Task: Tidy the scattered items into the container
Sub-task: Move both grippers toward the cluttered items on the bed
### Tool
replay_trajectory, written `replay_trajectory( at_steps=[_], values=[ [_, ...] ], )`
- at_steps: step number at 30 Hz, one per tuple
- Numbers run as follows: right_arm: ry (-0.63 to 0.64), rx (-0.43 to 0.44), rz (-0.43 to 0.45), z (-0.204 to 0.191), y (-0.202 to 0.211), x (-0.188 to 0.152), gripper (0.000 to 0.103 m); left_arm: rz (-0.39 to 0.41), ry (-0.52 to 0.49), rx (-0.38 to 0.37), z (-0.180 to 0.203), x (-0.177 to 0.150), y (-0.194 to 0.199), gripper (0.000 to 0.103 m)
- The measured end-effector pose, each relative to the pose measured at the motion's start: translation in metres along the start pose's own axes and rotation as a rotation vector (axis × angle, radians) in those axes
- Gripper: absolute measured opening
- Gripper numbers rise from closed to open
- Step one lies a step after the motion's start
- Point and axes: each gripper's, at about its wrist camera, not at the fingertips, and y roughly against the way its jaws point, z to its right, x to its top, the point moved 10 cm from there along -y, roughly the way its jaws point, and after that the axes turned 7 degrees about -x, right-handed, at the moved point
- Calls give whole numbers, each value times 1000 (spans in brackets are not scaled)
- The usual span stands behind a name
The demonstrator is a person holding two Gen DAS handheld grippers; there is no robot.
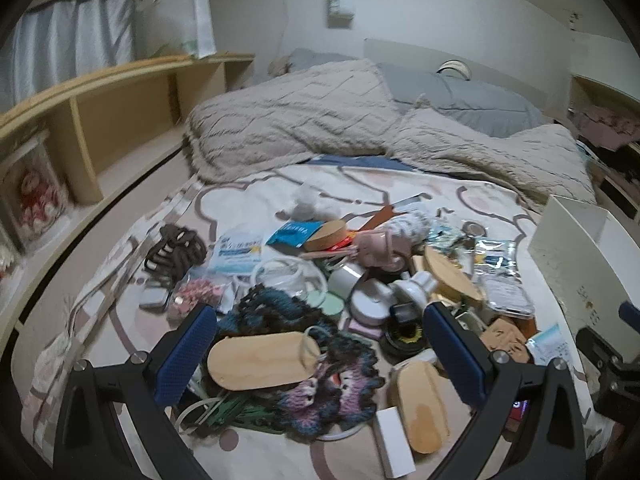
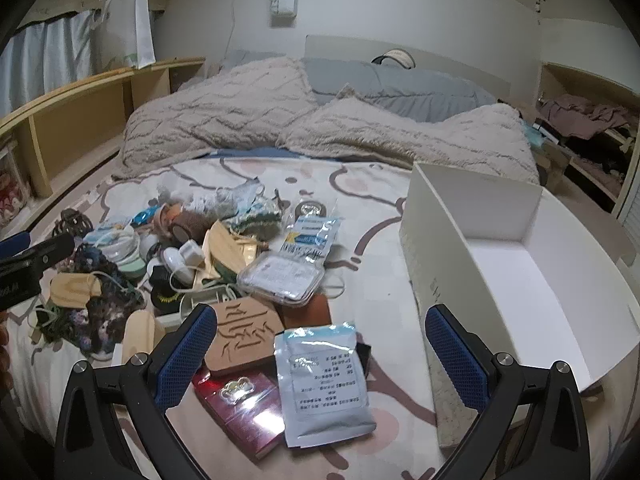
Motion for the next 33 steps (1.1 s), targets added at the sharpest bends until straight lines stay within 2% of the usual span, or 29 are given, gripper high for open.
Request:
replay_trajectory(
  at_steps=[6,21,26,33],
  values=[
    [-22,56,-54,-9,-11,-9,103,-59,41,-22,-2,-16,-11,103],
    [-20,128,-128,-24,-20,-27,103,-146,-55,-45,17,-60,-21,103],
    [-3,96,-167,-24,-27,-36,103,-186,-73,-74,21,-83,-19,103],
    [-31,106,-209,-21,-32,-42,103,-254,-139,-76,30,-113,-21,103]
  ],
)
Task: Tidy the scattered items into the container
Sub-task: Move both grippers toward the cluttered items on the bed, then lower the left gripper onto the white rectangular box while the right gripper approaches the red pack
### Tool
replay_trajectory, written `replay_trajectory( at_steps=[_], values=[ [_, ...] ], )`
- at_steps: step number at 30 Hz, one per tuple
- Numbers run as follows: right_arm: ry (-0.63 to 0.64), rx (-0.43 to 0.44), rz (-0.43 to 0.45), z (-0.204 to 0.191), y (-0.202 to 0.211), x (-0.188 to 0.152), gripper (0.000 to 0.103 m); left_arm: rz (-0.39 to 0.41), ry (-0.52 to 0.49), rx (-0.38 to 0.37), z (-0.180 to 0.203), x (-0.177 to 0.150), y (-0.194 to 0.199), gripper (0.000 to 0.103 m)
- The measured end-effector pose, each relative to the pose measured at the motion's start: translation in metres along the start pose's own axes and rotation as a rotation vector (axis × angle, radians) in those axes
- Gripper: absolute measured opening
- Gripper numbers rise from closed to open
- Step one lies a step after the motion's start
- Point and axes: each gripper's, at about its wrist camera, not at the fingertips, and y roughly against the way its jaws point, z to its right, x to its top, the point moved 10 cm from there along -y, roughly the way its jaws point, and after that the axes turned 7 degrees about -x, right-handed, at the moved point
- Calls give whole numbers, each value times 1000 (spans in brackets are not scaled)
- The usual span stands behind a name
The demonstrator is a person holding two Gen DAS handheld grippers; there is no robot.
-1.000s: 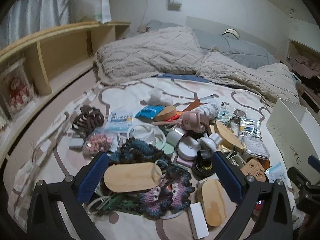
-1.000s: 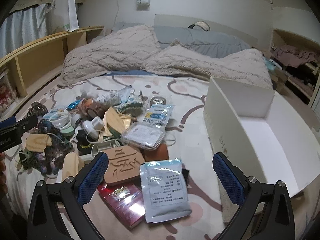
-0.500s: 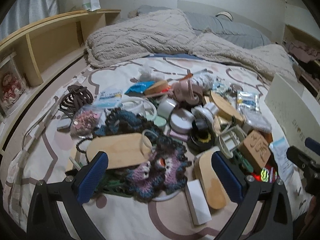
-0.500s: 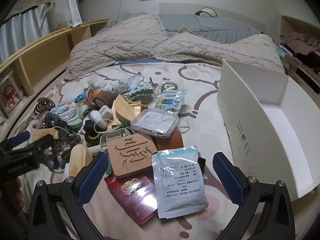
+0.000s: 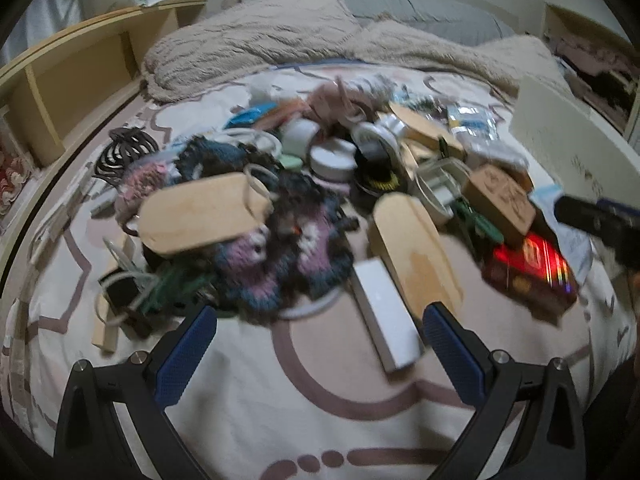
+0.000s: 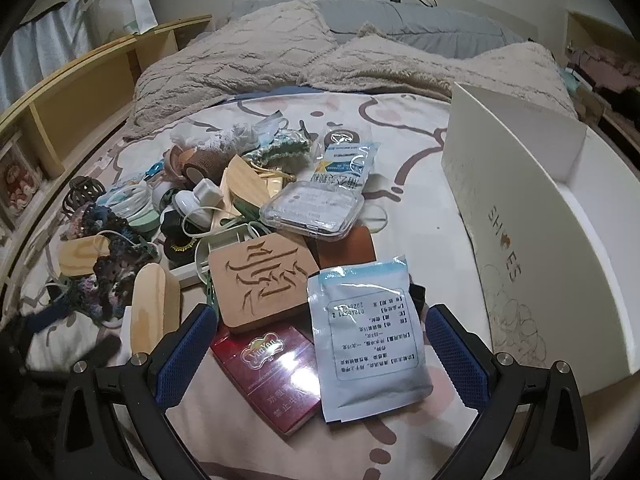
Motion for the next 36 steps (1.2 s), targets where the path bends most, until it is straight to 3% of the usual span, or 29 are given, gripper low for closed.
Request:
replay_trajectory(
  at_steps=[6,11,19,30,36],
  values=[
    [11,22,-37,-4,-4,-6,103,-28,-74,38,7,-7,-7,103],
    [137,0,-65,-17,-10,-16,103,-82,-109,109,-2,-18,-17,103],
    [240,-55,-117,-21,-18,-43,103,-82,-60,153,-21,-20,-15,103],
    [162,-100,-141,-1,-23,-56,103,-76,106,202,-57,-22,-10,103],
    [69,-101,-159,14,-24,-59,103,-73,136,216,-63,-22,-10,103]
  ],
)
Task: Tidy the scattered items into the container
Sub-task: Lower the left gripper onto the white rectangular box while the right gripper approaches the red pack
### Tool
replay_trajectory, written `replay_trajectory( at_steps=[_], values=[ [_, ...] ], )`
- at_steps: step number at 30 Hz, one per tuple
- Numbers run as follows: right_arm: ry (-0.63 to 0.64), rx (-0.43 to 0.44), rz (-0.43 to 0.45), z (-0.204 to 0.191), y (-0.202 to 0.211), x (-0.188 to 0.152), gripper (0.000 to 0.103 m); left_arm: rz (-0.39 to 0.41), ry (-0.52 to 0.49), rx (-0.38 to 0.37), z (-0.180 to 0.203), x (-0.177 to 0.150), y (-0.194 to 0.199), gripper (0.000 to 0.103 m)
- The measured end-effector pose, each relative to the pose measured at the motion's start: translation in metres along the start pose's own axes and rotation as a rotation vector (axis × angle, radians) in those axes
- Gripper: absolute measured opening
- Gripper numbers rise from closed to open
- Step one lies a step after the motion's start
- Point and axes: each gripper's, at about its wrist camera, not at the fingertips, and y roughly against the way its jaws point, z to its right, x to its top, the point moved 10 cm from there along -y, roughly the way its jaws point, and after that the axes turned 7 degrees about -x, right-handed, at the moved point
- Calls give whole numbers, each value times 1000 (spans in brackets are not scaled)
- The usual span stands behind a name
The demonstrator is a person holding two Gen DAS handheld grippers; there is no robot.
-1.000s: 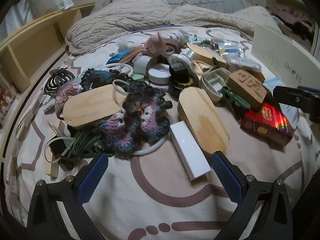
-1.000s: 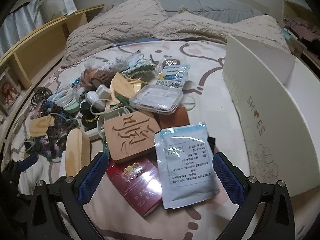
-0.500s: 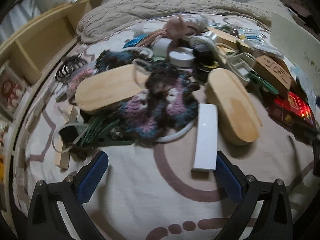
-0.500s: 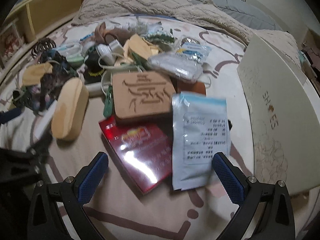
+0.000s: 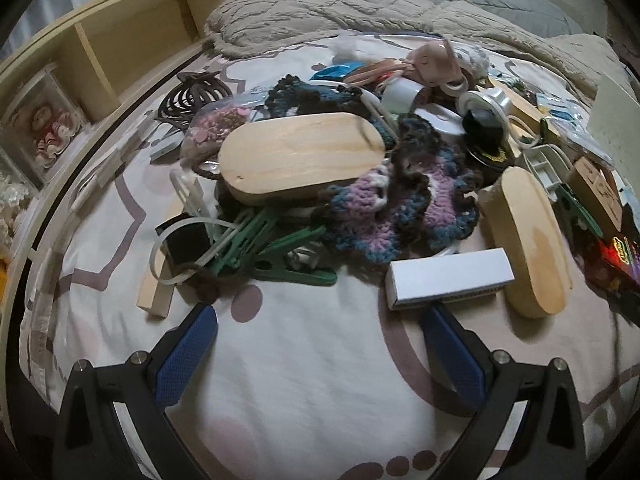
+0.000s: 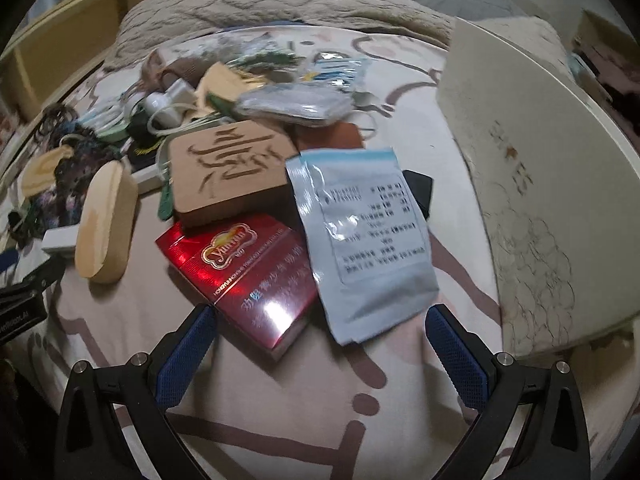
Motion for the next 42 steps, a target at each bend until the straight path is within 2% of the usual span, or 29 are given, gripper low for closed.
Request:
replay_trajectory(
  at_steps=[3,9,14,22,29,36,42],
  values=[
    [-42,-24,-3,10,0,-1,103,7,-9,-2,3,0,2,103],
    [-119,-52,-38,28,-7,-3,103,19,-57,-69,20,2,6,103],
    [-125,-54,-30,29,-4,-3,103,28,-70,-136,32,5,9,103],
    [-115,-22,-8,22,5,2,103,1,-9,-225,47,4,3,103],
    [-117,13,-2,17,7,4,103,14,29,-190,54,8,-5,103],
    [-134,107,40,5,17,9,103,36,17,-110,50,10,-8,103],
    [-104,142,82,-12,24,9,103,47,104,-103,24,10,-11,103]
  ],
)
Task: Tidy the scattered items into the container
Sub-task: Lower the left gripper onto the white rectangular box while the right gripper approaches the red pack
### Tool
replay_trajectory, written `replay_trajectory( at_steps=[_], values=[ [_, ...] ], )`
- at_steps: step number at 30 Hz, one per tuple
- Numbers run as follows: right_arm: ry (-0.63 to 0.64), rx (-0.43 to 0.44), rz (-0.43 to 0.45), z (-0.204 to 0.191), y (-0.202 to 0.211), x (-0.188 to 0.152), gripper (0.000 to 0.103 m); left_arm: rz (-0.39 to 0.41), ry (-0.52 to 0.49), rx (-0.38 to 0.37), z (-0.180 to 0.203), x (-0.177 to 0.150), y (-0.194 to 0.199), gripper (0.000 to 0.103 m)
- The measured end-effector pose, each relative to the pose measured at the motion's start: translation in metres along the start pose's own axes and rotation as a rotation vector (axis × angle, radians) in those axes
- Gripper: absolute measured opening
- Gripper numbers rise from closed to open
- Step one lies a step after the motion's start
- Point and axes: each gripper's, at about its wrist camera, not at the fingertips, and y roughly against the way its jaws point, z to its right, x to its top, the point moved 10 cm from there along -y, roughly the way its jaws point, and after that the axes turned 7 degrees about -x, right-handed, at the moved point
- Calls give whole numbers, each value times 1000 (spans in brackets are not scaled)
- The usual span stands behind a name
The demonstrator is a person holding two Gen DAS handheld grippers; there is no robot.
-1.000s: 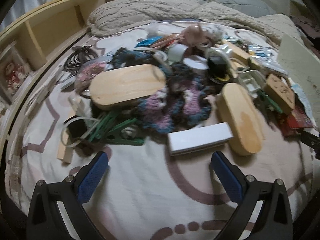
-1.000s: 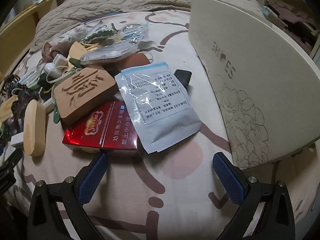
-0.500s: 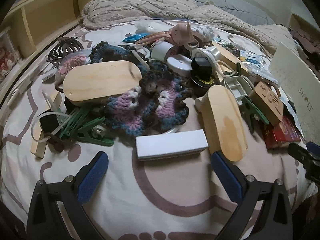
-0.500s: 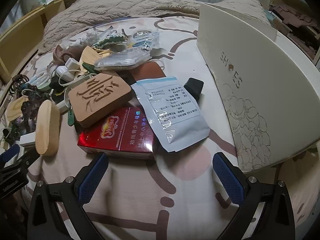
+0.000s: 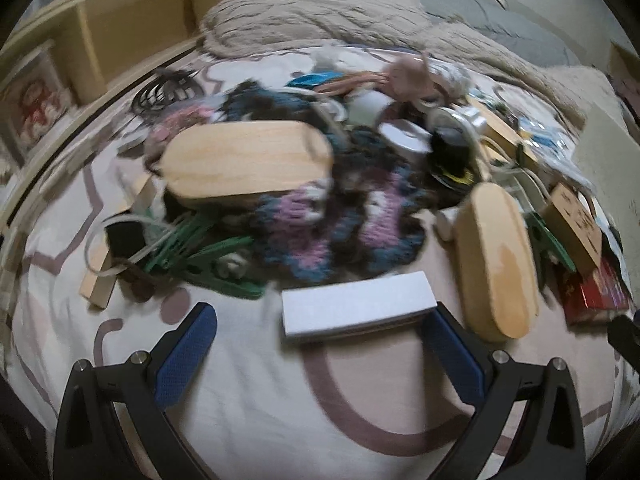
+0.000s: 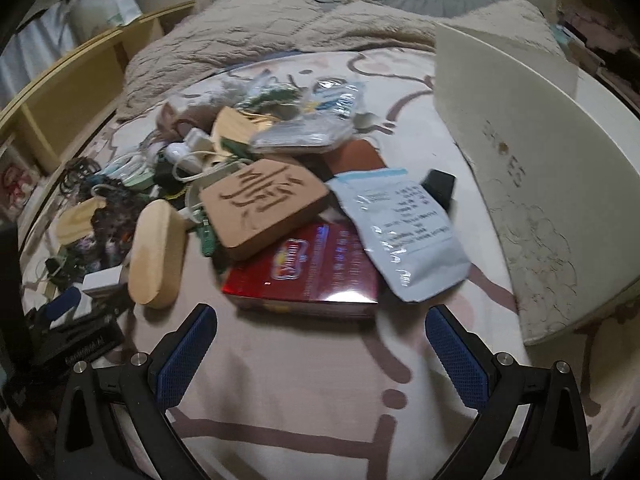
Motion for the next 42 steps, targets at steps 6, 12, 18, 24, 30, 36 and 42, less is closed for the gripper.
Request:
replay_trajectory(
  at_steps=[6,12,18,24,30,36,42],
  values=[
    [-43,86,14,-2,3,3,103,2,6,-10,-5,0,-3,103],
    [-90,191,44,-13,10,10,103,20,53,-34,-5,-3,-3,103],
    [-84,195,46,-17,10,12,103,29,48,-31,-2,-5,-1,103],
    [-42,134,23,-16,5,7,103,32,51,-31,-1,-6,0,103],
    [-29,80,-5,-14,-11,6,103,45,66,-29,-1,-8,2,103],
    [-17,-9,-42,-12,-31,1,103,49,76,-22,-1,-8,4,103],
    [-25,-100,-45,-9,-42,-1,103,51,102,-30,-2,-6,5,103]
  ],
)
